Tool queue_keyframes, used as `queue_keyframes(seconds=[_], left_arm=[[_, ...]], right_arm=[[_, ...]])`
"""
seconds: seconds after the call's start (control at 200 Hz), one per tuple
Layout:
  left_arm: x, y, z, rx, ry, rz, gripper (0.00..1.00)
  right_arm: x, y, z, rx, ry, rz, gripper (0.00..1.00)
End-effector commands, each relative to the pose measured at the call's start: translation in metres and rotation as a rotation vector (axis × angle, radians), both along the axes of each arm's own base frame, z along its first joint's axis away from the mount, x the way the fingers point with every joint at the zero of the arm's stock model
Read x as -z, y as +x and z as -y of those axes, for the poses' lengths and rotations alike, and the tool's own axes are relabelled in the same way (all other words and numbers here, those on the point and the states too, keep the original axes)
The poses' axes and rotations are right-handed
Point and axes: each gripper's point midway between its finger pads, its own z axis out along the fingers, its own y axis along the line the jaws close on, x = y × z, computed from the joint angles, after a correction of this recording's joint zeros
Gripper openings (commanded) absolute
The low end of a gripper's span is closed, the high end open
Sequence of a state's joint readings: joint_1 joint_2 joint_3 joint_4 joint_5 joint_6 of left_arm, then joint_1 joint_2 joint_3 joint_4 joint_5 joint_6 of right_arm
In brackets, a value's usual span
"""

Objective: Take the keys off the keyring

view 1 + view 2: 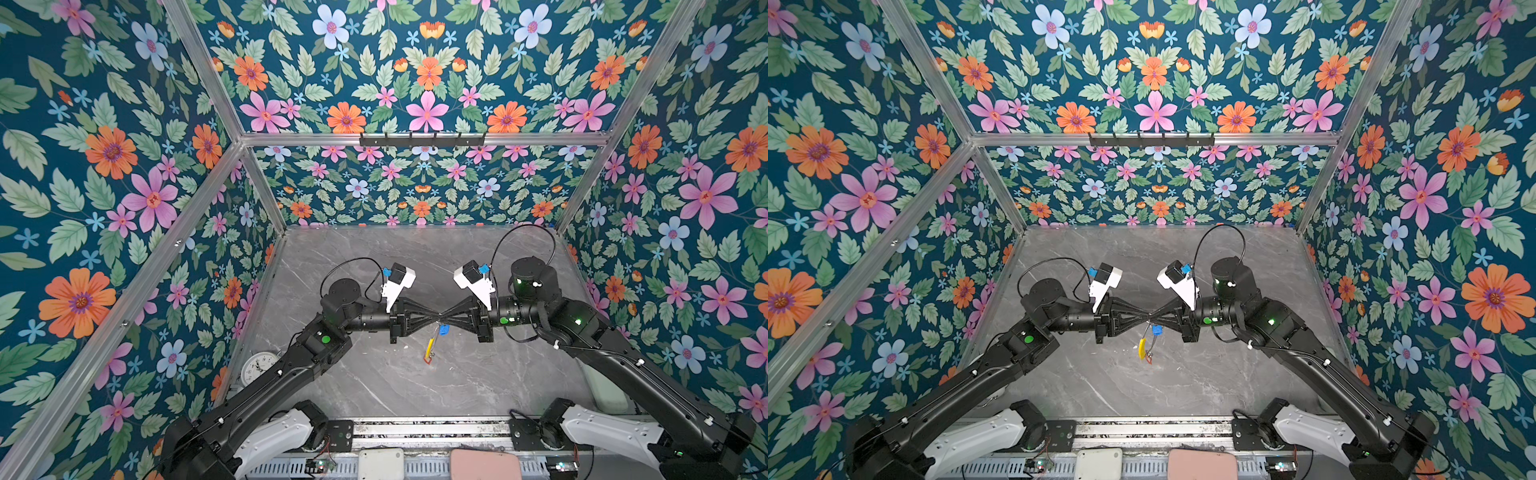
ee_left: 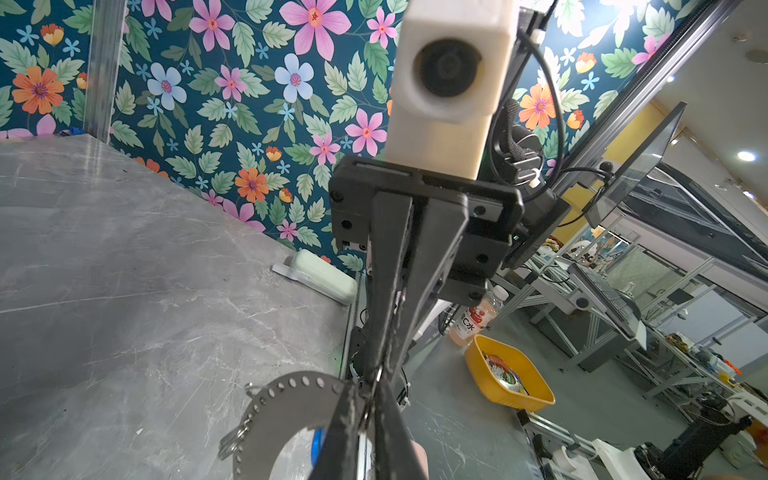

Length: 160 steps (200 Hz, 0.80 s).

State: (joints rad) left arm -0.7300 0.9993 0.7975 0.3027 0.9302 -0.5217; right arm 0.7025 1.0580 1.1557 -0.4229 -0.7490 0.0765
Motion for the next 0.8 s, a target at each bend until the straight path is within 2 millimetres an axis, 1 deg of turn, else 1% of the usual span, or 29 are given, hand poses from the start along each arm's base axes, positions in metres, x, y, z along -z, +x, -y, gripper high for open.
queue_keyframes(seconds=[0.0,0.07,0.235,0.255,0.265,0.27,0.33,0.34,0.35,0.415,0.455,0.55,0.6,0.695,0.795], left_arm=[[-0.006,-0.001,0.000,0.011,-0.016,0.025,0.05],[-0.007,-0.003,0.000,0.015,-0.025,0.034,0.00],[-0.013,-0.005,-0.002,0.019,-0.059,0.065,0.00],[-0.013,-0.005,-0.002,0.017,-0.064,0.069,0.00],[-0.013,-0.005,-0.002,0.017,-0.065,0.069,0.00],[-0.014,-0.005,-0.003,0.016,-0.067,0.071,0.00],[-0.014,-0.005,-0.003,0.010,-0.075,0.077,0.00],[-0.015,-0.004,-0.003,0.007,-0.076,0.078,0.00],[-0.015,-0.004,-0.003,0.005,-0.077,0.079,0.00],[-0.016,-0.003,-0.004,-0.004,-0.084,0.087,0.00],[-0.017,-0.003,-0.004,-0.007,-0.092,0.092,0.00],[-0.020,-0.004,-0.006,-0.016,-0.115,0.109,0.00],[-0.022,-0.004,-0.007,-0.020,-0.131,0.117,0.00],[-0.027,-0.006,-0.011,-0.027,-0.168,0.132,0.00],[-0.030,-0.008,-0.012,-0.023,-0.198,0.138,0.00]], right_arm=[[-0.006,0.000,-0.002,-0.012,0.017,0.021,0.00],[-0.008,0.001,-0.002,-0.007,0.019,0.024,0.00],[-0.010,0.005,-0.003,0.010,0.029,0.023,0.00],[-0.011,0.004,-0.003,0.010,0.031,0.025,0.05],[-0.011,0.005,-0.003,0.012,0.032,0.024,0.05],[-0.011,0.005,-0.003,0.013,0.033,0.024,0.08],[-0.014,0.005,-0.002,0.023,0.045,0.031,0.24],[-0.014,0.005,-0.002,0.023,0.046,0.032,0.25],[-0.015,0.005,-0.001,0.026,0.050,0.034,0.29],[-0.020,0.006,0.001,0.045,0.069,0.051,0.40],[-0.024,0.008,0.003,0.071,0.084,0.066,0.43],[-0.031,0.014,0.012,0.148,0.123,0.117,0.46],[-0.033,0.017,0.017,0.190,0.155,0.146,0.49],[-0.035,0.010,0.022,0.191,0.213,0.165,0.54],[-0.029,0.004,0.022,0.171,0.244,0.150,0.56]])
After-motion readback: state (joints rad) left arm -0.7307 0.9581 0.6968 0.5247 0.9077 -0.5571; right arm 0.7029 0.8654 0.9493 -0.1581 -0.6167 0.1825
